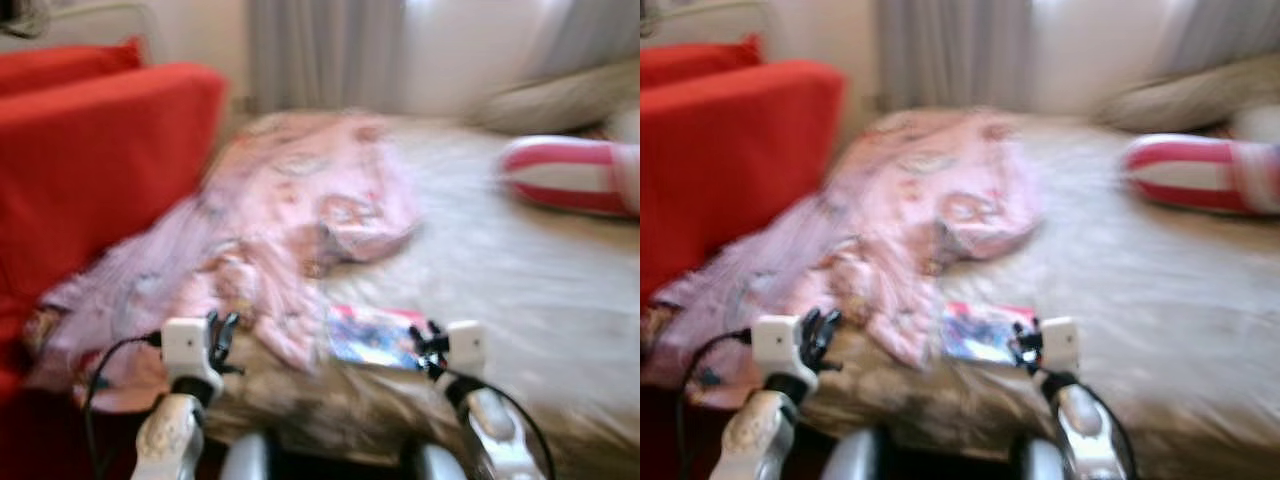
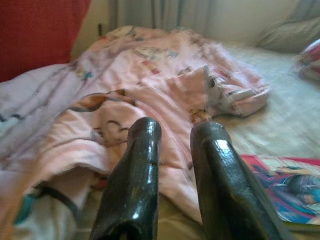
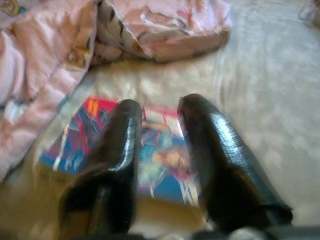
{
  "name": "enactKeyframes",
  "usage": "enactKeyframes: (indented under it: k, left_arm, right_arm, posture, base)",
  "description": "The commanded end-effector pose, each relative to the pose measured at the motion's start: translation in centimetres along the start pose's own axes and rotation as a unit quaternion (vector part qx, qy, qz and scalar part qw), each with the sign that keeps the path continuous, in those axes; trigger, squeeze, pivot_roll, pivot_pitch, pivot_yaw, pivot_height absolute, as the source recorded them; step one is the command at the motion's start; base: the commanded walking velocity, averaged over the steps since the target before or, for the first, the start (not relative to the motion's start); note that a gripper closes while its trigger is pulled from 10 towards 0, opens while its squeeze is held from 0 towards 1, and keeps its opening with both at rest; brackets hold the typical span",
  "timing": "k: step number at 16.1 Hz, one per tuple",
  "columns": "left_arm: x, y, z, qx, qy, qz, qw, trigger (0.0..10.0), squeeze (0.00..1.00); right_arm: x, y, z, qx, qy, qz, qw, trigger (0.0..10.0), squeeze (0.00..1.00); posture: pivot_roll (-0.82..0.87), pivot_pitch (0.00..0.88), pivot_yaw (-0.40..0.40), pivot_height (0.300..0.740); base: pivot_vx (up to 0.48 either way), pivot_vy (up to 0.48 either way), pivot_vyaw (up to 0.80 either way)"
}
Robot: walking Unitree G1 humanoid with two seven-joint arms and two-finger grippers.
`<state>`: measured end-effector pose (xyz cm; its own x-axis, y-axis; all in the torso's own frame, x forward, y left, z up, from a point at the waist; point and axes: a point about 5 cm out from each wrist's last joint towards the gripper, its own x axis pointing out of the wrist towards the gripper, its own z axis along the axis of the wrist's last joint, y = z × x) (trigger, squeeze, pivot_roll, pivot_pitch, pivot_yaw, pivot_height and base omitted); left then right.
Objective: Clean up the room
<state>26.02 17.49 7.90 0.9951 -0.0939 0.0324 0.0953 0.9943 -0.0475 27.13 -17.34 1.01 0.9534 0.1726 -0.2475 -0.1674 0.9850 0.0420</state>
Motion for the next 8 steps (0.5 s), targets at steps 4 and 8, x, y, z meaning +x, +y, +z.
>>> enactKeyframes:
  k: [4,8]
  left_arm:
    - [-0.5,-0.07,-0.28,-0.006,0.01,0.0,1.0,10.0,0.0]
    - [-0.54,0.04,-0.3,-0.002,0.015,0.0,1.0,10.0,0.0]
  right_arm:
    - [0.82,0.36,0.44,0.012,0.004,0.002,1.0,10.0,0.0]
    - [0.93,0.1,0.44,0.015,0.008,-0.015,1.0,10.0,0.0]
  posture:
    - [0.06,0.0,-0.002,0.579]
    - [0.07,0.0,0.002,0.579]
  base:
    - [0.0,0.0,0.0]
    - [0.0,0.0,0.0]
